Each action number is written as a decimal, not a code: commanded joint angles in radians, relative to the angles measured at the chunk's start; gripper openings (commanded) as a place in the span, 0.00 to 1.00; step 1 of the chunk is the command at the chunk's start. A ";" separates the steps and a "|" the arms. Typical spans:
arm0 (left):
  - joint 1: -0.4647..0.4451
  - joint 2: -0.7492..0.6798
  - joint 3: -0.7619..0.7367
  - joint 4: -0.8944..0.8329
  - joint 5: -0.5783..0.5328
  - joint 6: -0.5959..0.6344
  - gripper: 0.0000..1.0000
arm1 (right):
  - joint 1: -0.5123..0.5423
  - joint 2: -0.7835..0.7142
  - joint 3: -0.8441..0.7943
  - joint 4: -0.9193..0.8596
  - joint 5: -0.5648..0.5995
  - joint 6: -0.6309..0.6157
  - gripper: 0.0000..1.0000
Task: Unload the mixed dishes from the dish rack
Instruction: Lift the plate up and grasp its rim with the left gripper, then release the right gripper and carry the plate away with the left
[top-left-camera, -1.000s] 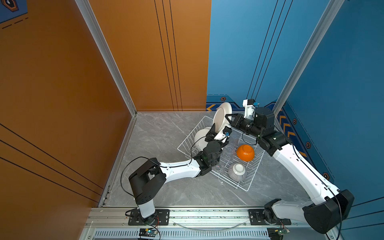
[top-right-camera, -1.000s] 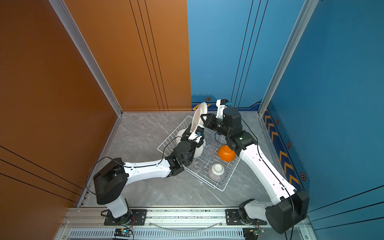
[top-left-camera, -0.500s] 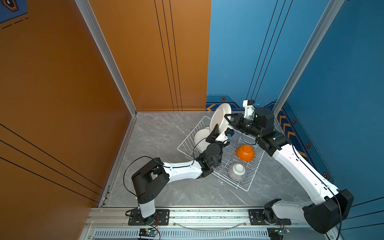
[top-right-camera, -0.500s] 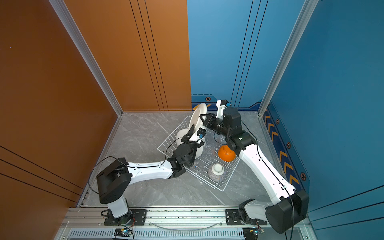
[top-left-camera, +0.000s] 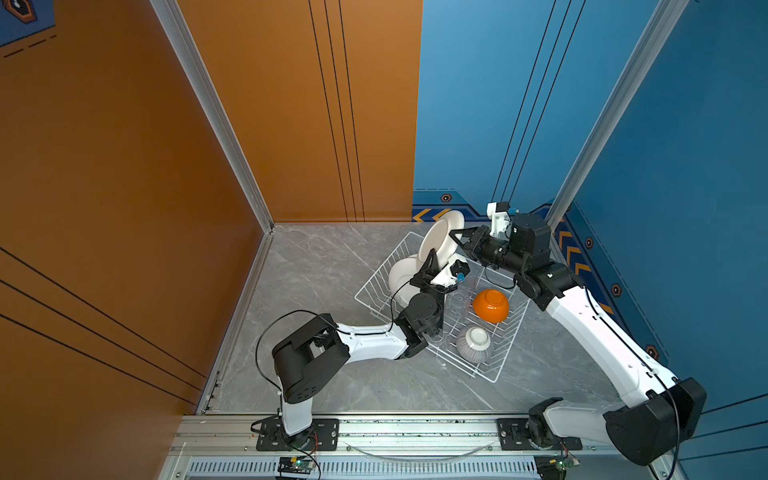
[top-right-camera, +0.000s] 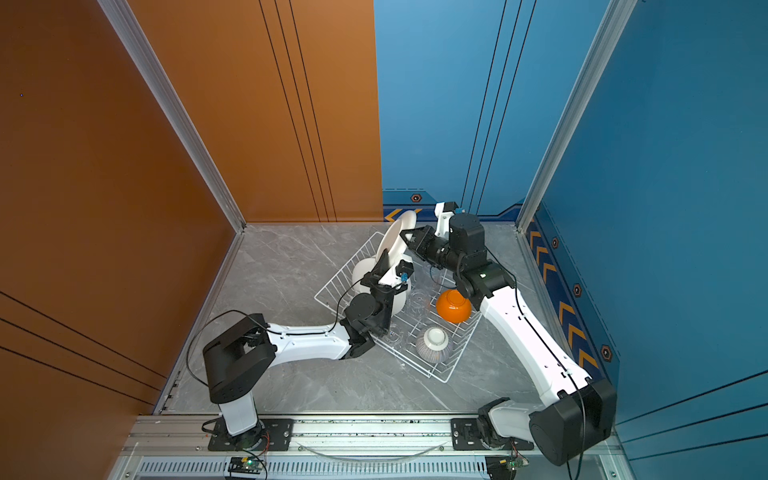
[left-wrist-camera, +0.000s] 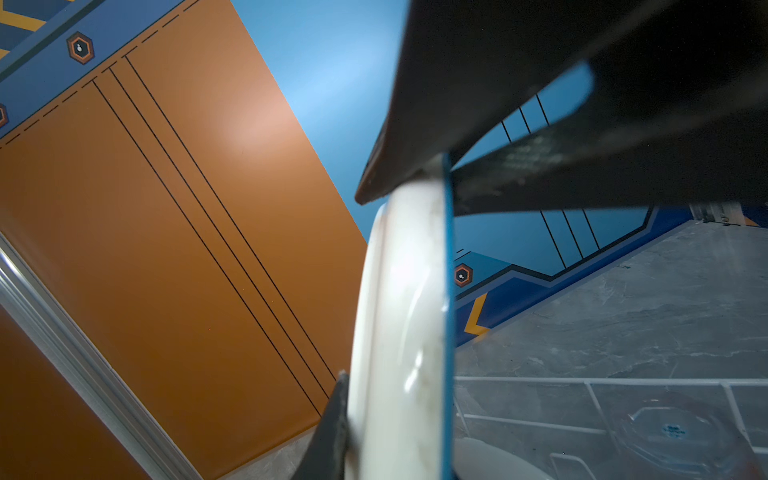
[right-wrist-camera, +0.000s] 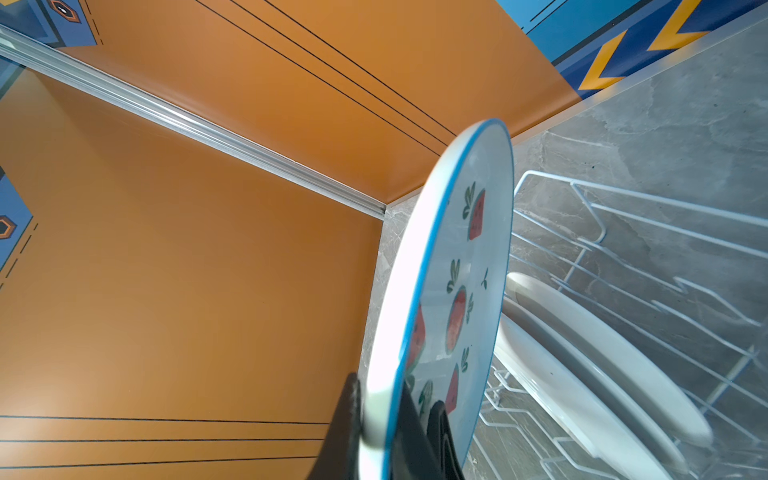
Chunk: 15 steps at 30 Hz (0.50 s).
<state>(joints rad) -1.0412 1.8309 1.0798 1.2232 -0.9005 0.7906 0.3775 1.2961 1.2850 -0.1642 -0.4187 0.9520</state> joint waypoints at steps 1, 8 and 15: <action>0.007 -0.004 -0.005 0.114 -0.048 0.000 0.02 | -0.025 -0.010 0.027 0.126 -0.028 -0.032 0.00; 0.007 0.005 0.000 0.133 -0.056 0.036 0.00 | -0.033 -0.011 0.024 0.135 -0.033 -0.030 0.00; 0.010 0.020 0.012 0.168 -0.063 0.067 0.00 | -0.042 0.001 0.026 0.146 -0.056 -0.022 0.00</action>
<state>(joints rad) -1.0409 1.8469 1.0798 1.2804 -0.9176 0.8577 0.3630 1.3029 1.2850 -0.1558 -0.4580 0.9707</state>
